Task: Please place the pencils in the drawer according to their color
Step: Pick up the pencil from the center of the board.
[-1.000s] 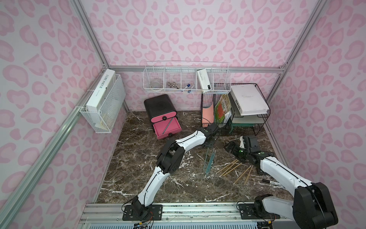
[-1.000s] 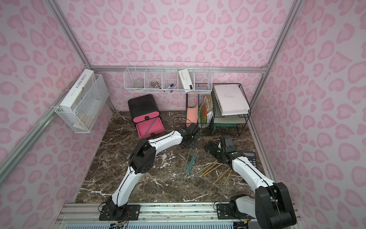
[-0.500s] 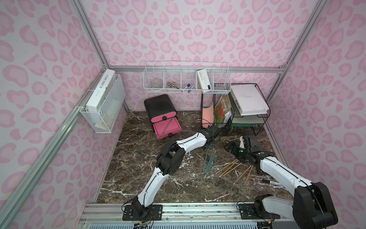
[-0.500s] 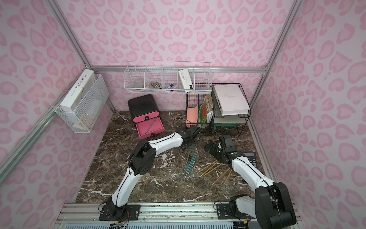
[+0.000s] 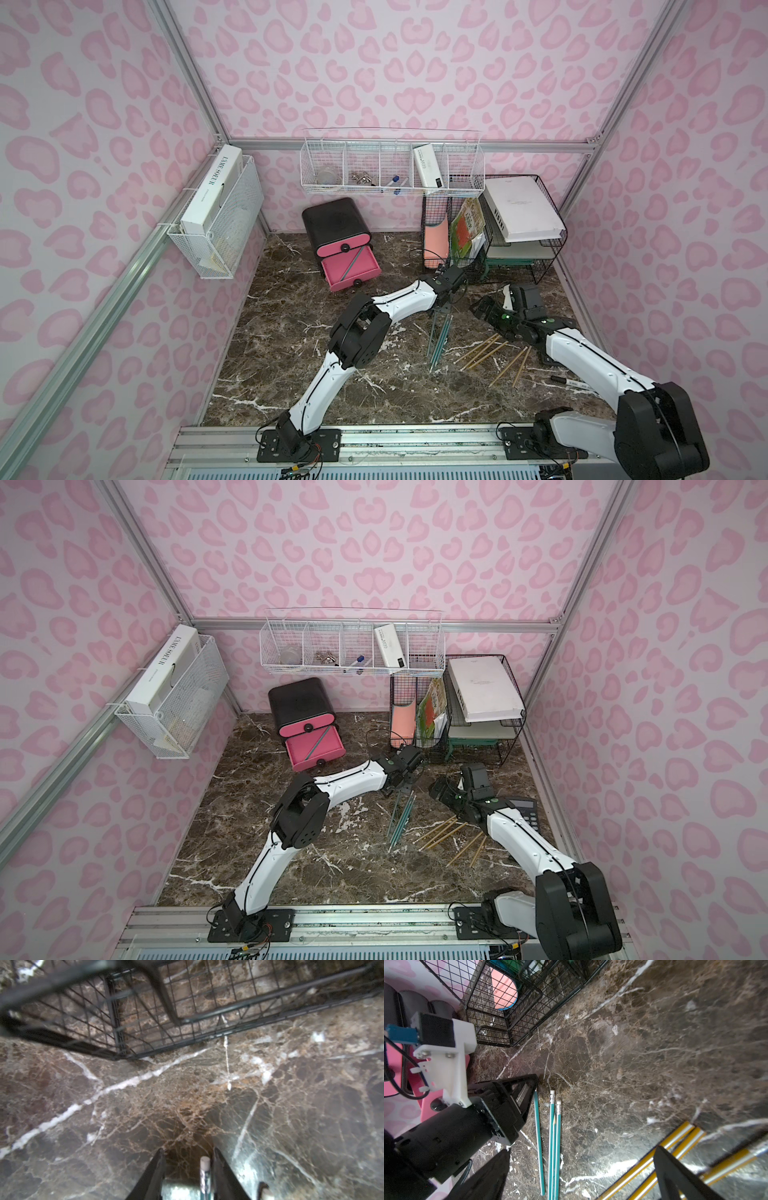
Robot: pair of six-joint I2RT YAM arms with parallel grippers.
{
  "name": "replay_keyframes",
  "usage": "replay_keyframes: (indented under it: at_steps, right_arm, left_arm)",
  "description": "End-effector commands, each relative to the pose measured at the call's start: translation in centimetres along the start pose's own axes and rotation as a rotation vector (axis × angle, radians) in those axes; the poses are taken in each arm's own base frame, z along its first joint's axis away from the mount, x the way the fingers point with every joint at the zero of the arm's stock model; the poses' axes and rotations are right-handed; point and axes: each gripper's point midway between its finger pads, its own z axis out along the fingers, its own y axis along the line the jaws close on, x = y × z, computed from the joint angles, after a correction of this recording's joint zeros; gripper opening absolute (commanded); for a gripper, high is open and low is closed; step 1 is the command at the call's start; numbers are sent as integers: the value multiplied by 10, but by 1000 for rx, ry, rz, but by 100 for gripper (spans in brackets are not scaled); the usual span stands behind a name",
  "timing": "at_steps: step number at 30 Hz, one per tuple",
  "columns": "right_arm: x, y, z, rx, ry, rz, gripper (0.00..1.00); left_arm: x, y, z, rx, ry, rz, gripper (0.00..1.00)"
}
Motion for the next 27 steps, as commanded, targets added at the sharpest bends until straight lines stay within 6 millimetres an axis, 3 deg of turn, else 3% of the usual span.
replay_keyframes:
  at_steps: [1, 9, 17, 27]
  right_arm:
    - [-3, 3, -1, -12, -13, -4, 99]
    - [-3, 4, 1, -15, -9, -5, 99]
    - [-4, 5, 0, -14, -10, -6, 99]
    - [-4, 5, 0, -14, -11, -7, 99]
  left_arm:
    - [75, 14, 8, -37, 280, 64, 39]
    - [82, 15, 9, -43, 292, 62, 39]
    - [84, 14, 13, -44, 300, 63, 28]
    - [86, 18, 17, -56, 307, 66, 23]
